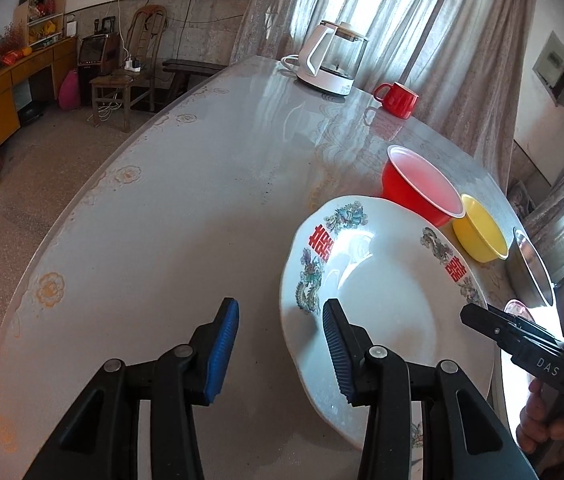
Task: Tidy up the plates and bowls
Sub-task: 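Shift the left tool to the double-happiness plate rim and close it, then lift the double-happiness plate with the left tool toward the floral plate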
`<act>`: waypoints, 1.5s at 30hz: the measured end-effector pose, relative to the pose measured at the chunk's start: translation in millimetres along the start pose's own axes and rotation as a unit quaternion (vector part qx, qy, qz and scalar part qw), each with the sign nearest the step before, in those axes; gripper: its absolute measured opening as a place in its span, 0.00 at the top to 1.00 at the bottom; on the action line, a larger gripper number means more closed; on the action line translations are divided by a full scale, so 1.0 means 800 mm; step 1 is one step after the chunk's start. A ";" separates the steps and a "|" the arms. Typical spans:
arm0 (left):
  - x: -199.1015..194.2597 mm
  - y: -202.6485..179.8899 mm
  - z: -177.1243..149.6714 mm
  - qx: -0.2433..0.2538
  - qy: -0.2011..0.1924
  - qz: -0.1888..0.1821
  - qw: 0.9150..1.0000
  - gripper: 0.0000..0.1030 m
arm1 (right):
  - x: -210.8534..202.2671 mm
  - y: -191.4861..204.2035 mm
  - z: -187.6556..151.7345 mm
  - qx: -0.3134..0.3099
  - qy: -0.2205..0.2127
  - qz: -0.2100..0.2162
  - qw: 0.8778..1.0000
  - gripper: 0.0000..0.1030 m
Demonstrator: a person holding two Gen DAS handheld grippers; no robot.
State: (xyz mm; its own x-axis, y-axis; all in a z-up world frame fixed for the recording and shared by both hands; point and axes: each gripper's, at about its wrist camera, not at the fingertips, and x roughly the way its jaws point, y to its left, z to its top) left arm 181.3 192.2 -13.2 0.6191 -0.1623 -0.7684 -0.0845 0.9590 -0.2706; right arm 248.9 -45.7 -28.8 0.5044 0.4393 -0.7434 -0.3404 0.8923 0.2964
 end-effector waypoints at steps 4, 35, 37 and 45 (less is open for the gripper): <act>0.019 -0.006 0.005 0.012 0.015 -0.014 1.000 0.64 | 0.011 0.000 0.001 -0.005 0.016 0.007 1.000 0.67; 0.029 -0.019 0.009 0.016 0.036 -0.004 0.999 0.70 | 0.025 0.018 0.002 -0.056 0.042 -0.022 0.997 0.67; 0.026 -0.020 0.007 0.018 0.031 -0.004 0.999 0.71 | 0.025 0.017 0.001 -0.053 0.037 -0.023 0.998 0.69; 0.015 -0.014 -0.001 0.027 0.022 -0.012 0.999 0.72 | 0.007 0.027 0.006 -0.070 0.005 -0.014 0.997 0.73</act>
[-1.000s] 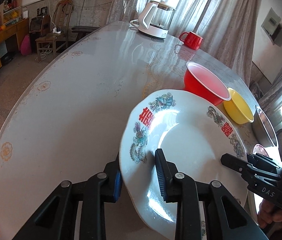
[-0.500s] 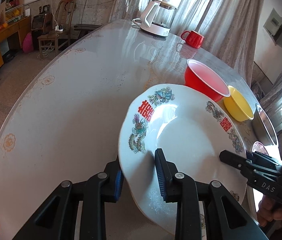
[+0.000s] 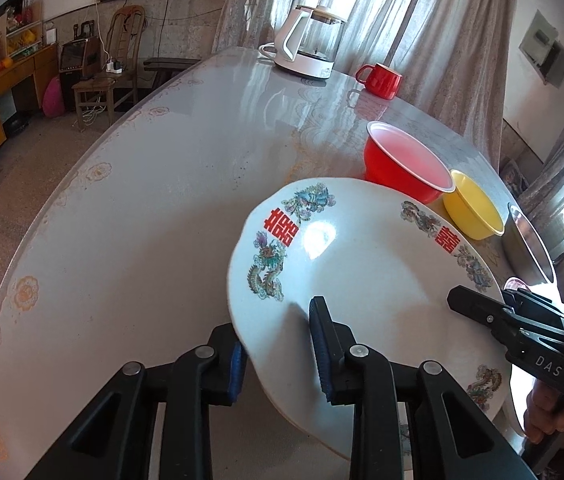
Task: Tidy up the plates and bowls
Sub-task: 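Lift the double-happiness plate with the left tool toward the floral plate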
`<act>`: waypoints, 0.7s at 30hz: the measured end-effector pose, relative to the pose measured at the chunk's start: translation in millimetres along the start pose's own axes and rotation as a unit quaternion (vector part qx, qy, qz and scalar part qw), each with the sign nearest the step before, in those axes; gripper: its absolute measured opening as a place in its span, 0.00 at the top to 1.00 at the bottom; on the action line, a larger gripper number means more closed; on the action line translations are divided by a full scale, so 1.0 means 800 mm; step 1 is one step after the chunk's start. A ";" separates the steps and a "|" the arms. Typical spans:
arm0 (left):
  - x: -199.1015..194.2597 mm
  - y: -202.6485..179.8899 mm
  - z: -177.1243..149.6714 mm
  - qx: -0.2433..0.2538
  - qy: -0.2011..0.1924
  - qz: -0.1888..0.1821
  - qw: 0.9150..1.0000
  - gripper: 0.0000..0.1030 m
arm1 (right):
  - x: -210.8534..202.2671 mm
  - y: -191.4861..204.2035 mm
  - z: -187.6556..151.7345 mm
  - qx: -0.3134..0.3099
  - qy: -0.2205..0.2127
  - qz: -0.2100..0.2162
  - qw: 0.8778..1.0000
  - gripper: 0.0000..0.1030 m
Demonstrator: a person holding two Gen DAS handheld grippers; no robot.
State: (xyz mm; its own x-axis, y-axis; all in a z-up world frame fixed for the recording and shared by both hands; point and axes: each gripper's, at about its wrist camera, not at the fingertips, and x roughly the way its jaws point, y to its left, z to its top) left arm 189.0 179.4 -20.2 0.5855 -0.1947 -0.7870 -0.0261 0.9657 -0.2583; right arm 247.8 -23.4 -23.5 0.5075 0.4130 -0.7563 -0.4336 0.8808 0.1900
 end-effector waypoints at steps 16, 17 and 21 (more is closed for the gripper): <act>-0.013 -0.005 -0.001 0.034 -0.021 0.032 0.999 0.71 | 0.008 0.005 -0.008 -0.004 0.013 -0.011 1.000 0.70; -0.016 -0.006 -0.001 0.035 -0.022 0.031 0.999 0.71 | 0.005 0.006 -0.007 -0.003 0.005 -0.012 1.000 0.70; -0.021 -0.004 -0.005 0.031 -0.026 0.020 0.999 0.72 | -0.003 0.005 -0.002 0.002 -0.007 -0.008 1.000 0.70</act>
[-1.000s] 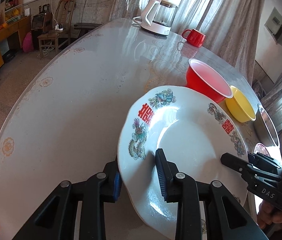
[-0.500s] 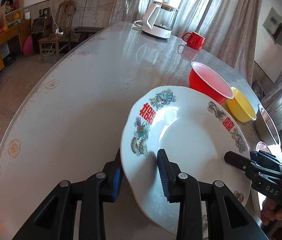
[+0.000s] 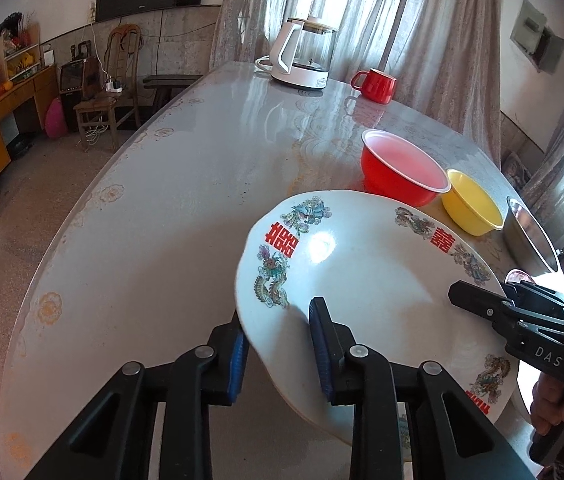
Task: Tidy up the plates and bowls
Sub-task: 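Lift the double-happiness plate with the left tool toward the floral plate, then lower the held plate onto the floral plate and open the left tool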
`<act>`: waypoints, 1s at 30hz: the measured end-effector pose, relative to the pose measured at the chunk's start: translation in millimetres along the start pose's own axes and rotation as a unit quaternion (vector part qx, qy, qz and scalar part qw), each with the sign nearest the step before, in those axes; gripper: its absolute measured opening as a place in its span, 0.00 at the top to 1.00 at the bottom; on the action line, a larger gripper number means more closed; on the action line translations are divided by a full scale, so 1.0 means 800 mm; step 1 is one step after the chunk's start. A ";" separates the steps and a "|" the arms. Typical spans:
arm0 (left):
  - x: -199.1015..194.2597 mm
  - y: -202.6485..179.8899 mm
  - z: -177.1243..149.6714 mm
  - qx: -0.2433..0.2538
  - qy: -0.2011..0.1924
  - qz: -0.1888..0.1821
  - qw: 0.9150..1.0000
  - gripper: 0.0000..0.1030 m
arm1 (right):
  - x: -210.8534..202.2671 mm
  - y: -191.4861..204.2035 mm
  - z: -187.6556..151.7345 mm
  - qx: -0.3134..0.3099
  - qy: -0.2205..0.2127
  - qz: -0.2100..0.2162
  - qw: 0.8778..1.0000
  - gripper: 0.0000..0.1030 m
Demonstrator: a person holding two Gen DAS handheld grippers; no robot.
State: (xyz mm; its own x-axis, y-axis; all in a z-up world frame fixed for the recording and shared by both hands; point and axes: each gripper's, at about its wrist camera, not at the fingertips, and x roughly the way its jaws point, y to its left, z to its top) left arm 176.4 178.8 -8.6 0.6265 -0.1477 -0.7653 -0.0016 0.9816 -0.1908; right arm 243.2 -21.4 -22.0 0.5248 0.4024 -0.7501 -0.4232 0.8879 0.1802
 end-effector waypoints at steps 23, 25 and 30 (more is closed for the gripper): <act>-0.080 -0.062 -0.017 0.040 -0.060 -0.025 0.997 0.72 | -0.095 0.000 -0.036 0.017 -0.089 -0.009 0.996 0.71; -0.086 -0.071 -0.019 0.046 -0.063 -0.029 0.997 0.72 | -0.107 -0.006 -0.042 0.023 -0.095 -0.010 0.995 0.71; -0.097 -0.096 -0.028 0.063 -0.065 -0.040 0.995 0.72 | -0.129 -0.019 -0.059 0.037 -0.106 -0.017 0.994 0.71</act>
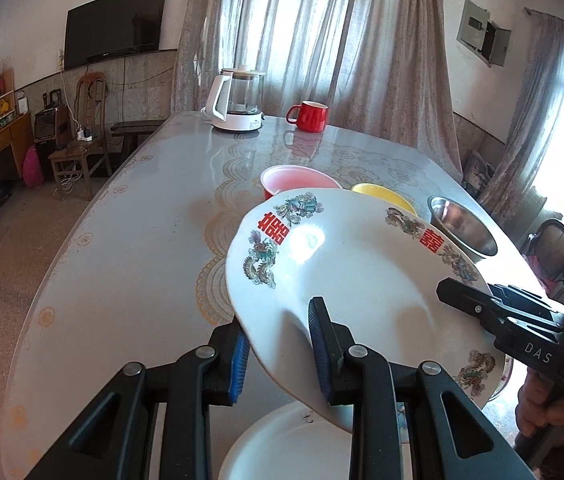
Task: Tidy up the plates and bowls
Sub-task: 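Lower the held plate onto the floral plate and open the left tool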
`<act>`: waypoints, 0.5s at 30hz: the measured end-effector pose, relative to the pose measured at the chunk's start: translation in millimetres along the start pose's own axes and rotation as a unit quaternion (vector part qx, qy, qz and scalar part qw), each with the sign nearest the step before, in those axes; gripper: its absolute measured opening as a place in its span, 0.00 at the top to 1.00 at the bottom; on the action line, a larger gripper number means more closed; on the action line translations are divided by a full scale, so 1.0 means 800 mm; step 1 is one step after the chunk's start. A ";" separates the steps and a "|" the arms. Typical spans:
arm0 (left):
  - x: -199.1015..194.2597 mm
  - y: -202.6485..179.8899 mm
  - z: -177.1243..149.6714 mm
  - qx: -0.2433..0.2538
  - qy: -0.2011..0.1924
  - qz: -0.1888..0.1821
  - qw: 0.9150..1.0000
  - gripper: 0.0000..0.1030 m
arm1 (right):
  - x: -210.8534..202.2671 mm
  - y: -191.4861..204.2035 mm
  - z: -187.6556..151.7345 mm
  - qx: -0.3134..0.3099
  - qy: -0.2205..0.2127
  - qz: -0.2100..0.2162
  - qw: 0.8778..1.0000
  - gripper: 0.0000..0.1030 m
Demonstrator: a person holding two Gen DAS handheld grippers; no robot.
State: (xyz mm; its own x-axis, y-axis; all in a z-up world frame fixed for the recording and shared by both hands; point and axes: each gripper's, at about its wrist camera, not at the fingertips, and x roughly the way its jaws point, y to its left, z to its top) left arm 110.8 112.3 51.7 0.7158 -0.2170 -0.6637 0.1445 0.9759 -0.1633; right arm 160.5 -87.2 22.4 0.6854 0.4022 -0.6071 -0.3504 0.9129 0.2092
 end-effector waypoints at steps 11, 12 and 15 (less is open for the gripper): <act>-0.002 -0.050 -0.016 0.022 0.011 -0.029 0.999 0.72 | -0.050 -0.029 -0.028 0.026 -0.012 -0.030 0.999 0.71; -0.002 -0.054 -0.017 0.024 0.011 -0.032 0.999 0.72 | -0.054 -0.032 -0.030 0.028 -0.013 -0.033 0.999 0.71; 0.000 -0.068 -0.019 0.030 0.015 -0.042 0.999 0.72 | -0.064 -0.040 -0.037 0.037 -0.015 -0.042 0.998 0.71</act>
State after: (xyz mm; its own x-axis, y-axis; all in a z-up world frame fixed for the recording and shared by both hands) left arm 92.6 58.9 49.3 0.6782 -0.2978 -0.6718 0.2438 0.9536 -0.1765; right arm 118.0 -139.3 24.3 0.7297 0.3239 -0.6021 -0.2432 0.9460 0.2142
